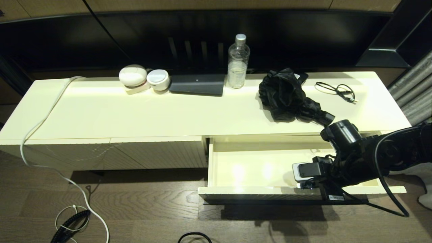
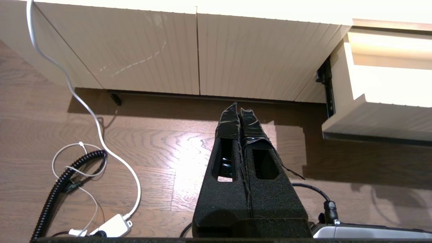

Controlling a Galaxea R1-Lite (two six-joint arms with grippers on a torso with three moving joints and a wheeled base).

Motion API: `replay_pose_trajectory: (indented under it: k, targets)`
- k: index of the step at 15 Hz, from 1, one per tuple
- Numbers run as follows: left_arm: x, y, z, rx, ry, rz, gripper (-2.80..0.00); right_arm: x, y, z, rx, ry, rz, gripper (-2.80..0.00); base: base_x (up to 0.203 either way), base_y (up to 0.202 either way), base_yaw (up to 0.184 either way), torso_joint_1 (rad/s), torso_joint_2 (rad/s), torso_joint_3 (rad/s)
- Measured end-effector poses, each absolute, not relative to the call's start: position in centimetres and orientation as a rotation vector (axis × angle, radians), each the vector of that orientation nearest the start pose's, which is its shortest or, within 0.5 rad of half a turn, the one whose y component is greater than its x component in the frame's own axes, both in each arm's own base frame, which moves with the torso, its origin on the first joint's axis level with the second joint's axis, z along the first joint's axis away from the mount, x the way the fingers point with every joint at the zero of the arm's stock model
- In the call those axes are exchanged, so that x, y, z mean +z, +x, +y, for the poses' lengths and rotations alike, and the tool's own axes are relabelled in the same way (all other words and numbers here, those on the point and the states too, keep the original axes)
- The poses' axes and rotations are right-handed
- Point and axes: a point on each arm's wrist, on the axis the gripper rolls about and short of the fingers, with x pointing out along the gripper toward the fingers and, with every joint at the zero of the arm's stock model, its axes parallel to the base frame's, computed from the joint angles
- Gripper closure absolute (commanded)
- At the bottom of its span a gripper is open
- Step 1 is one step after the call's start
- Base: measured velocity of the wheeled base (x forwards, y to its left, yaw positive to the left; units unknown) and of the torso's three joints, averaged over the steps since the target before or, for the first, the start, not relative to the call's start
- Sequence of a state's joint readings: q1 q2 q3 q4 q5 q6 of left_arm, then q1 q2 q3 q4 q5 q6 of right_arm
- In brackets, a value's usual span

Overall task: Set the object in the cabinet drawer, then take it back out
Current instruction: Open the drawer, then put the umbrella in the drawer

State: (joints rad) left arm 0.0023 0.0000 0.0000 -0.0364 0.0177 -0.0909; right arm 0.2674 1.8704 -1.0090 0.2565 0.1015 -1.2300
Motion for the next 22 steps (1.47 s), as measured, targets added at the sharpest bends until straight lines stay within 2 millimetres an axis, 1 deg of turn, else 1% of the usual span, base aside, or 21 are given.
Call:
replay_pose_trajectory:
  k: [5,8,12,15,17,19,22]
  targets:
    - [7.9,-2.3,0.0,0.018,-0.092,-0.037,0.0,11.2,29.1,8.2,0.981,-1.168,0.772,0.0,0.0,0.0,0.0,0.0,0.0,0.0]
    - [7.9,-2.3,0.0,0.019,-0.091,-0.037,0.0,11.9,28.9,8.1,0.966,-1.168,0.755,0.0,0.0,0.0,0.0,0.0,0.0,0.0]
    - [7.9,-2.3,0.0,0.019,-0.092,-0.037,0.0,14.5,28.1,7.7,0.888,-1.156,0.686,0.0,0.0,0.0,0.0,0.0,0.0,0.0]
    - [7.9,-2.3,0.0,0.019,-0.091,-0.037,0.0,17.2,28.0,7.0,0.663,-1.218,0.594,0.0,0.0,0.0,0.0,0.0,0.0,0.0]
    - [7.9,-2.3,0.0,0.019,-0.091,-0.037,0.0,18.7,27.9,6.8,0.578,-1.224,0.527,0.0,0.0,0.0,0.0,0.0,0.0,0.0]
    - [7.9,-2.3,0.0,0.019,-0.092,-0.037,0.0,19.9,28.1,6.9,0.512,-1.227,0.429,0.0,0.0,0.0,0.0,0.0,0.0,0.0]
    - [7.9,-2.3,0.0,0.019,-0.091,-0.037,0.0,21.2,29.0,7.3,0.406,-1.235,0.274,0.0,0.0,0.0,0.0,0.0,0.0,0.0]
